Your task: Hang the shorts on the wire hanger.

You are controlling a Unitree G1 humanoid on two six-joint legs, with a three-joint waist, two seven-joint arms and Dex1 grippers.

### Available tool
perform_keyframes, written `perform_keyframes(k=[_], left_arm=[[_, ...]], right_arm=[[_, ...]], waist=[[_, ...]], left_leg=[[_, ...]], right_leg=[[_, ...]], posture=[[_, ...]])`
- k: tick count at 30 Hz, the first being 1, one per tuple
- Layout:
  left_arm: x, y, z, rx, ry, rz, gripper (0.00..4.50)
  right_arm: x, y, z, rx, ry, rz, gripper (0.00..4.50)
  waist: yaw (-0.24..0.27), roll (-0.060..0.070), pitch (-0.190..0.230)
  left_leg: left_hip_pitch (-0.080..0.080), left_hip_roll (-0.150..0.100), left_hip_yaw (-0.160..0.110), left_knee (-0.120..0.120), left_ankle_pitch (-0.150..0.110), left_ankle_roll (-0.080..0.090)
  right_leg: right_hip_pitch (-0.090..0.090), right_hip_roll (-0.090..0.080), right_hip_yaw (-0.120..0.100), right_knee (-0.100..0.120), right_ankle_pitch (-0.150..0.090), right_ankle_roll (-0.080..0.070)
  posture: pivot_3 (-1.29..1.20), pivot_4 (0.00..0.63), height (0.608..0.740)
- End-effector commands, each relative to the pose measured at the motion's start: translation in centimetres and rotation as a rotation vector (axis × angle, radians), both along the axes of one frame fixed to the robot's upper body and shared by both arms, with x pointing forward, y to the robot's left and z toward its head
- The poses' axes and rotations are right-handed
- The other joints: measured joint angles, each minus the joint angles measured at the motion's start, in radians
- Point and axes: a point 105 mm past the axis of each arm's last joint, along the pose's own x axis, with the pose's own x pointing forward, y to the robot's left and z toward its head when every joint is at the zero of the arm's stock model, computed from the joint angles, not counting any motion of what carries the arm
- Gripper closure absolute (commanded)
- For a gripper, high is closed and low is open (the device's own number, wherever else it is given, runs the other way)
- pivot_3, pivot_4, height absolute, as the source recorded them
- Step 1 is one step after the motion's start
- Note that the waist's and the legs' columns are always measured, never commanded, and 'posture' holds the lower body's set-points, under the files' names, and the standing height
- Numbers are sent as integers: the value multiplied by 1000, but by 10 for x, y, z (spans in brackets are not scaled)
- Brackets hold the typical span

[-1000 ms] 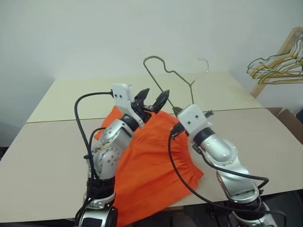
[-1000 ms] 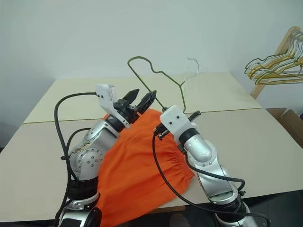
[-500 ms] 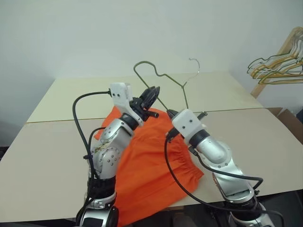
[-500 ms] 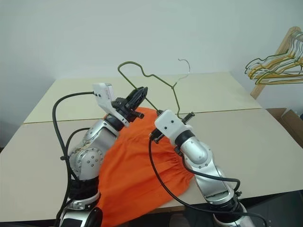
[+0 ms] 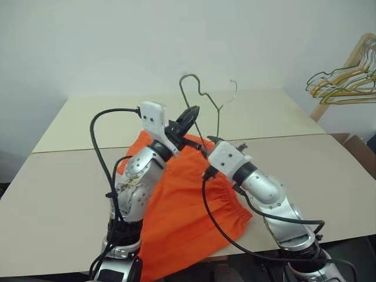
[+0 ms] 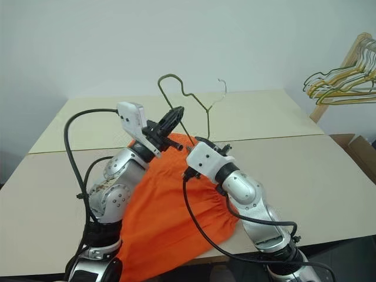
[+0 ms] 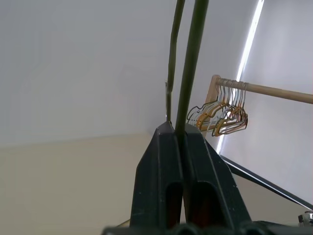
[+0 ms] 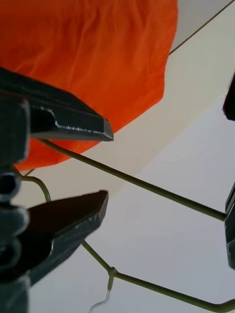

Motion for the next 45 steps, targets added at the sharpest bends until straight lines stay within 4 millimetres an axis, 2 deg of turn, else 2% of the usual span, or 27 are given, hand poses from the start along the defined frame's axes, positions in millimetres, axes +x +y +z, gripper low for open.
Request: perform_keyframes(k=[1,3,5,8,12,16,20,24,30,35,38,45], left_arm=[[-5,24,25,-35,-108,-51,4500],[-16,37,33,-46,-145,-161,4500],[-29,48,39,-43,-177,-263,4500],[-48,66,51,-130,-199,-439,4500],[-71,71,58,-120,-231,-622,4500],[-78,74,63,-154,-239,-683,4500],[-77,70,63,-143,-248,-631,4500],[-78,69,64,-165,-259,-606,4500],[-80,68,61,-193,-236,-603,4500],[-77,67,59,-204,-219,-601,4500],[-73,65,58,-211,-203,-591,4500],[-70,63,54,-231,-188,-603,4500]], right_arm=[[-8,-17,27,150,92,99,1041],[-16,-27,20,207,307,230,400],[-24,-36,21,206,402,327,400],[-37,-46,23,219,575,503,400],[-49,-46,9,116,768,660,400],[-36,-40,1,128,817,690,400],[-24,-34,-12,104,834,670,400],[-24,-29,-9,130,847,716,400],[-19,-23,0,246,856,784,400],[-18,-23,3,262,844,817,400],[-20,-23,6,274,850,852,925],[-21,-19,6,278,845,862,3403]], waist=[[-1,0,0],[-1,0,0],[-1,0,0],[-1,0,0],[1,0,0],[1,0,0],[5,0,0],[20,0,0],[33,-1,0],[35,-1,0],[35,-1,0],[32,-1,0]], left_leg=[[0,0,0,0,0,0],[0,0,-1,0,-1,2],[0,1,-2,0,-2,4],[0,1,-4,0,-3,6],[1,1,-6,1,-3,6],[2,1,-6,1,-3,6],[2,1,-6,1,-3,6],[0,1,-10,2,0,0],[1,1,-10,2,0,1],[0,0,-11,2,0,1],[0,0,-11,2,0,0],[0,0,-10,2,0,1]], right_leg=[[0,0,0,0,0,0],[0,0,-1,0,0,0],[0,0,-1,0,0,0],[0,0,-2,0,0,0],[1,0,-2,0,0,0],[2,0,-1,1,0,0],[2,0,-1,1,0,0],[0,0,-1,1,0,0],[0,0,-1,2,0,0],[0,0,-2,2,0,0],[0,0,-2,1,0,0],[0,0,-2,2,0,0]], posture=[[-83,0,740],[-83,0,740],[-64,0,740],[-61,0,740],[-40,0,740],[-14,0,740],[9,0,740],[23,0,740],[27,0,740],[27,0,740],[23,0,740],[11,0,740]])
